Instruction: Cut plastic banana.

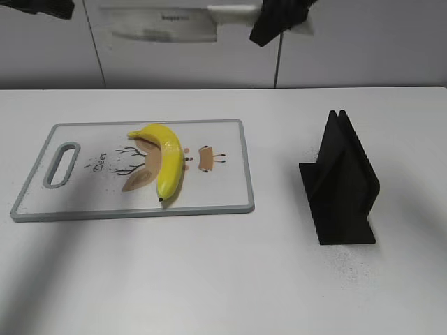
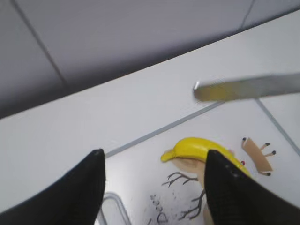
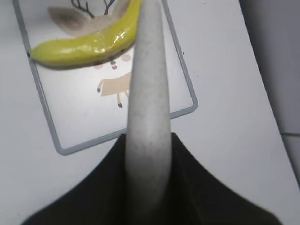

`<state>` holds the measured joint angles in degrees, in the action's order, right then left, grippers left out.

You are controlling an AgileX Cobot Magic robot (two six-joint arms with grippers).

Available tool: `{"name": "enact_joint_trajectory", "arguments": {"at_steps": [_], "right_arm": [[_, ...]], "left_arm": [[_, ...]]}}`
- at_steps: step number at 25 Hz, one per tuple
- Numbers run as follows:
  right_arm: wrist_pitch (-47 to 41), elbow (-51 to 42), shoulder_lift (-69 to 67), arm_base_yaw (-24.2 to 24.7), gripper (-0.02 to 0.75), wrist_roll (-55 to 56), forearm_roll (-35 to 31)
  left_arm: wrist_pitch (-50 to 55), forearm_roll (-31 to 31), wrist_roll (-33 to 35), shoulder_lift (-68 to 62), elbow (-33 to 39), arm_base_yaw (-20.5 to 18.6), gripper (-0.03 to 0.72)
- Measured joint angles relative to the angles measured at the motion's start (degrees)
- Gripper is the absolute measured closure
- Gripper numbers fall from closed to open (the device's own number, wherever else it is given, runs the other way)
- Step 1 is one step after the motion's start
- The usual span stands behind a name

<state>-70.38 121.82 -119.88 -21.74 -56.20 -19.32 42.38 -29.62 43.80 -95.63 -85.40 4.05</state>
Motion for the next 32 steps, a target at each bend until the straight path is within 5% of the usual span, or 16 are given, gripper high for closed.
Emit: {"name": "enact_joint_trajectory", "arguments": {"at_steps": [4,11,22,32], "right_arm": [[-0.05,0.00,3.39,0.00,0.574,14.14,0.42],[-0.14,-0.48,9.32,0.00,0.574,36.56,6.72],[0.22,-22.98,26.07,0.00,0.574,51.96,10.45],[13.51,-52.80,45.43,0.00,0.575,59.14,12.53]], "left_arm": [[5.35,9.81,-14.28,2.61,0.00,-1.73,0.057],[25.11,19.57,-27.99,3.81,0.02,-2.23,0.080],[27.18,22.12,-30.51,14.31,11.08,-2.28,0.107],[27.49,24.32,-31.56,33.53,29.43,-2.28,0.108]]}}
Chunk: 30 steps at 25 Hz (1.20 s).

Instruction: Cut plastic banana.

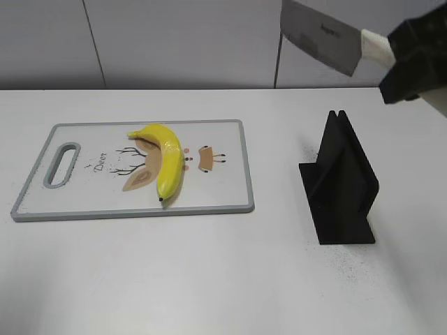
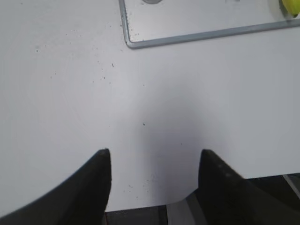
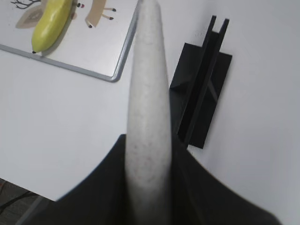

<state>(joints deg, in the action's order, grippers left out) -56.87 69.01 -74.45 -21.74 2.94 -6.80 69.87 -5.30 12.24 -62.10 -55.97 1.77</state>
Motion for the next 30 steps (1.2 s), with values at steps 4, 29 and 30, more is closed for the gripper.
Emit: {"name": "enact_joint_trajectory", "arguments": {"at_steps": [4,29,30], "right_arm": [[4.13,-8.84,5.80,0.00,0.575,2.17,0.04],[15.84,-26.75,19.36,0.00,0.575,13.90,7.11],[16.08,-26.75,18.98,0.00,0.575,14.11,7.25]], "left_arm": [[0.06,0.18,-1.07,8.81,5.87,0.00,0.108],[0.40,1.98,-1.25,62.41,26.23,-0.06,0.109],[0.28,2.62,-1.25,62.41,26.45,-0.06,0.109]]}}
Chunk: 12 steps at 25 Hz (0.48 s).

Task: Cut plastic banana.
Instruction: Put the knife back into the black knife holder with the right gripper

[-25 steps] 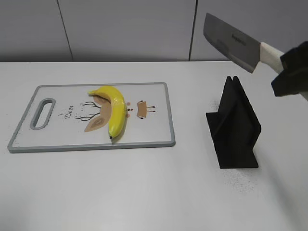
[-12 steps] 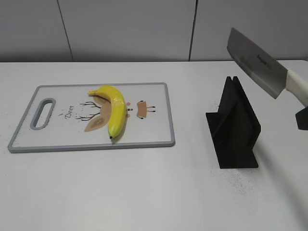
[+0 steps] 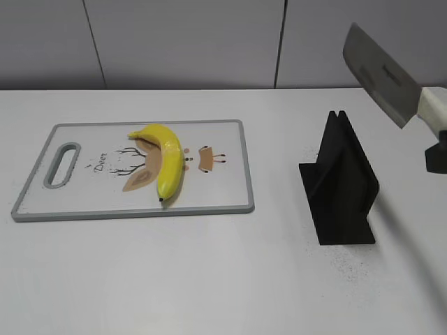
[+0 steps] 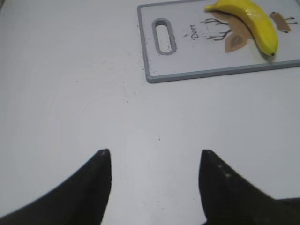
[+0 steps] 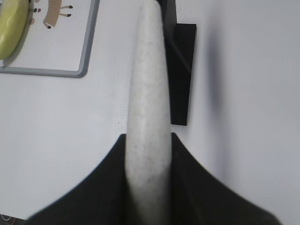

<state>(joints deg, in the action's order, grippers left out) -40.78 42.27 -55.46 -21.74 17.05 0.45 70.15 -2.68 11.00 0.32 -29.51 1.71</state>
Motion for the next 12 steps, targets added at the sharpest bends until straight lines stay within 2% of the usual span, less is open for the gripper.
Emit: {"name": "enact_joint_trajectory", "arguments": {"at_steps": [5,12], "right_arm": [[2.43,0.00,-3.29,0.00,0.575,0.39,0.00],[5.43,0.00,-9.38,0.00,0.575,0.61,1.24]], "left_arm": [[-6.83,0.78,-0.68,0.00,2.49,0.00,0.109],[-8.09,0.78,-1.14,0.00,2.73,0.00,0.109]]}}
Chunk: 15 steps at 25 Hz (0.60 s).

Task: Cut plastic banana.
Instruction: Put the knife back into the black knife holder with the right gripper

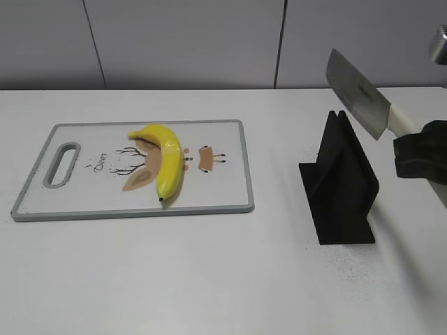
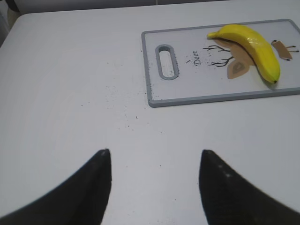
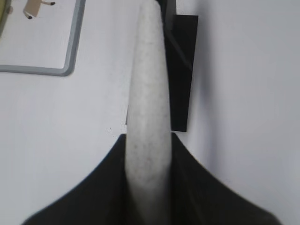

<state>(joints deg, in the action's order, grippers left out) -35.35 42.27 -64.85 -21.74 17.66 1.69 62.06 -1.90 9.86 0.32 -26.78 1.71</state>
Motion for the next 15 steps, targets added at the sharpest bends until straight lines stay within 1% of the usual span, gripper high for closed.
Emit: {"name": "enact_joint_trajectory", "arguments": {"at_steps": [9,13,15], "right_arm": [[4.12,0.00,-4.10,0.00,0.575,1.83,1.02],[4.55,0.00,-4.15,0.00,0.575,5.74,4.66],[4.66,0.00,-4.15,0.00,0.575,6.46,5.45]], "left_arm": [[-0.04,0.00,-0.13,0.00,0.00,0.00,0.109],[-0.04,0.00,-0.13,0.00,0.00,0.00,0.109],[-0.04,0.00,-0.13,0.00,0.00,0.00,0.109]]}}
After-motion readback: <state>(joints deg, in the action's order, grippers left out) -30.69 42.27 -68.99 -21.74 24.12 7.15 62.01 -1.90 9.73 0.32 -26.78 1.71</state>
